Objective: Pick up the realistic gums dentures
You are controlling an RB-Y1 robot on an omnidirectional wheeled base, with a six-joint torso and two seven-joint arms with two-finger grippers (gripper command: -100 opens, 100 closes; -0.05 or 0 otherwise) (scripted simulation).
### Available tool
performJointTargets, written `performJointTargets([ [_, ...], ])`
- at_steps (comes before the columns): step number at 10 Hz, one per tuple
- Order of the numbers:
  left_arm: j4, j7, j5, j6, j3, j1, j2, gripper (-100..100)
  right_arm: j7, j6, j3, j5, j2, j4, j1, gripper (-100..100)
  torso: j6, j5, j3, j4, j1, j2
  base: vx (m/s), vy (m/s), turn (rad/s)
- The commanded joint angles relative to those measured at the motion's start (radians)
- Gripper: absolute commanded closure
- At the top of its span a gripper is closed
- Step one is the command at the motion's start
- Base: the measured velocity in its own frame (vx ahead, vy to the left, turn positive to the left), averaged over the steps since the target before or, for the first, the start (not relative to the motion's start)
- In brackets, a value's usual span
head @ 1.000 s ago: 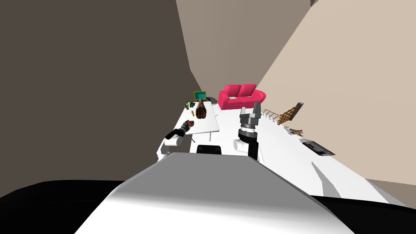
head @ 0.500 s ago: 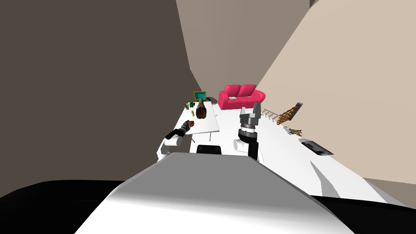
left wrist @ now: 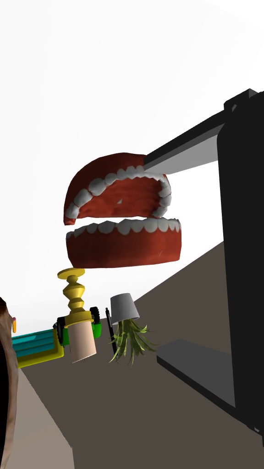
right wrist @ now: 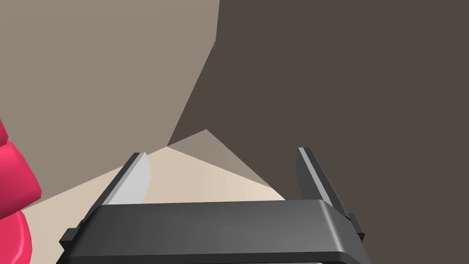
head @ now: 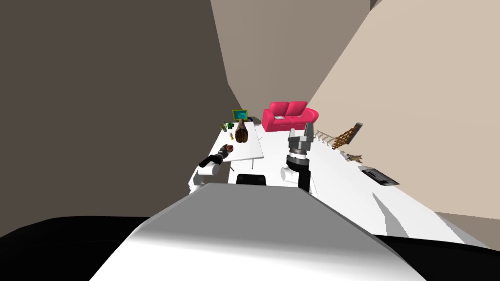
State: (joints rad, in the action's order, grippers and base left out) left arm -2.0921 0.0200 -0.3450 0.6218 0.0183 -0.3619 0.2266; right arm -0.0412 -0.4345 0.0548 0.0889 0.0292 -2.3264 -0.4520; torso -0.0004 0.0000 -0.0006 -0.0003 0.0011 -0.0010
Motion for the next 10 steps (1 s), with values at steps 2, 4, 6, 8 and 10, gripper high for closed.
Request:
performJointTargets([
  [2,-0.002,0.0,-0.001,0.003,-0.002,-0.001,0.001,-100,0.0,0.0,0.0,0.0,0.0,0.0,0.0,0,0.0,0.0,0.0,0.0,0.001,0.001,-0.008,0.019,0.039],
  [4,-0.002,0.0,-0.001,0.003,-0.002,-0.001,0.001,-100,0.0,0.0,0.0,0.0,0.0,0.0,0.0,0,0.0,0.0,0.0,0.0,0.0,0.0,0.003,0.001,-0.015],
  [6,-0.002,0.0,-0.001,0.003,-0.002,-0.001,0.001,-100,0.0,0.0,0.0,0.0,0.0,0.0,0.0,0,0.0,0.0,0.0,0.0,-0.001,0.0,0.008,-0.007,-0.042],
  [8,-0.002,0.0,-0.001,0.003,-0.002,-0.001,0.001,0,0.0,0.0,0.0,0.0,0.0,0.0,0.0,0,0.0,0.0,0.0,0.0,-0.001,0.0,0.0,0.0,0.0],
  [10,0.041,0.001,0.007,-0.022,-0.004,0.019,-0.006,-100,0.0,0.0,0.0,0.0,0.0,0.0,0.0,0,0.0,0.0,-0.001,0.0,-0.001,-0.002,0.059,-0.001,-0.038],
])
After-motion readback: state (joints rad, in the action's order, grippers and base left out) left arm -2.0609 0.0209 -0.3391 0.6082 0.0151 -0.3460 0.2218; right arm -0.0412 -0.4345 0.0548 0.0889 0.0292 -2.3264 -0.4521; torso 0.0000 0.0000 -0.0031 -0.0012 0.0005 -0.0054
